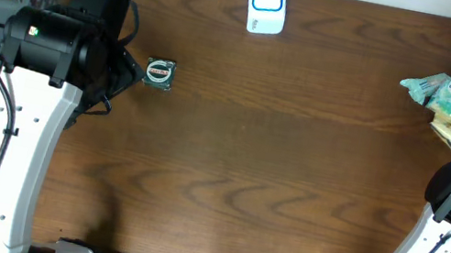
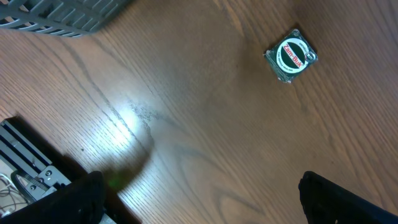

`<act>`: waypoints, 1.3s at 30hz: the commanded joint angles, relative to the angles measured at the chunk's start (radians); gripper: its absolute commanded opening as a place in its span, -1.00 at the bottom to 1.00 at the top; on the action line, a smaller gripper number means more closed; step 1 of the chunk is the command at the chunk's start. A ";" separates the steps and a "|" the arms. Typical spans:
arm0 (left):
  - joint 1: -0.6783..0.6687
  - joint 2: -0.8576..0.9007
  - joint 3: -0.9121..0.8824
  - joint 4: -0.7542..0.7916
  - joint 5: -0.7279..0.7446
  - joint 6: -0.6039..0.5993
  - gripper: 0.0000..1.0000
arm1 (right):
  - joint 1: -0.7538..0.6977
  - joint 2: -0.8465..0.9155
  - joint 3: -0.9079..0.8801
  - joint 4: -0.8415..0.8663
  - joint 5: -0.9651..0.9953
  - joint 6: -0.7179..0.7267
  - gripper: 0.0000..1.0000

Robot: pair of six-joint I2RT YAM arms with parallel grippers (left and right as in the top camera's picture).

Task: Scan the item barcode

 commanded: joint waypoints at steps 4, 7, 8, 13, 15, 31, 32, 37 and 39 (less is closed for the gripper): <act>0.005 0.002 -0.001 -0.006 -0.006 -0.006 0.95 | 0.008 -0.013 -0.037 -0.007 -0.196 0.006 0.11; 0.005 0.002 -0.001 -0.006 -0.006 -0.006 0.96 | 0.019 -0.013 -0.037 -0.010 -0.320 0.006 0.10; 0.005 0.002 -0.001 -0.006 -0.006 -0.006 0.95 | 0.026 -0.016 -0.036 -0.010 -0.351 0.006 0.10; 0.005 0.002 -0.001 -0.006 -0.006 -0.005 0.96 | 0.080 -0.074 -0.022 0.016 -0.367 0.006 0.16; 0.005 0.002 -0.001 -0.006 -0.006 -0.006 0.95 | 0.114 -0.121 -0.019 0.043 -0.388 0.006 0.15; 0.005 0.002 -0.001 -0.006 -0.006 -0.006 0.95 | 0.620 -0.082 -0.027 0.377 -0.941 0.116 0.50; 0.005 0.002 -0.001 -0.006 -0.006 -0.006 0.95 | 0.652 -0.062 -0.027 0.397 -0.940 0.123 0.49; 0.005 0.002 -0.001 -0.006 -0.006 -0.006 0.96 | 0.816 0.038 -0.027 0.488 -0.827 0.204 0.49; 0.005 0.002 -0.001 -0.006 -0.006 -0.006 0.95 | 0.882 0.072 -0.027 0.512 -0.730 0.225 0.58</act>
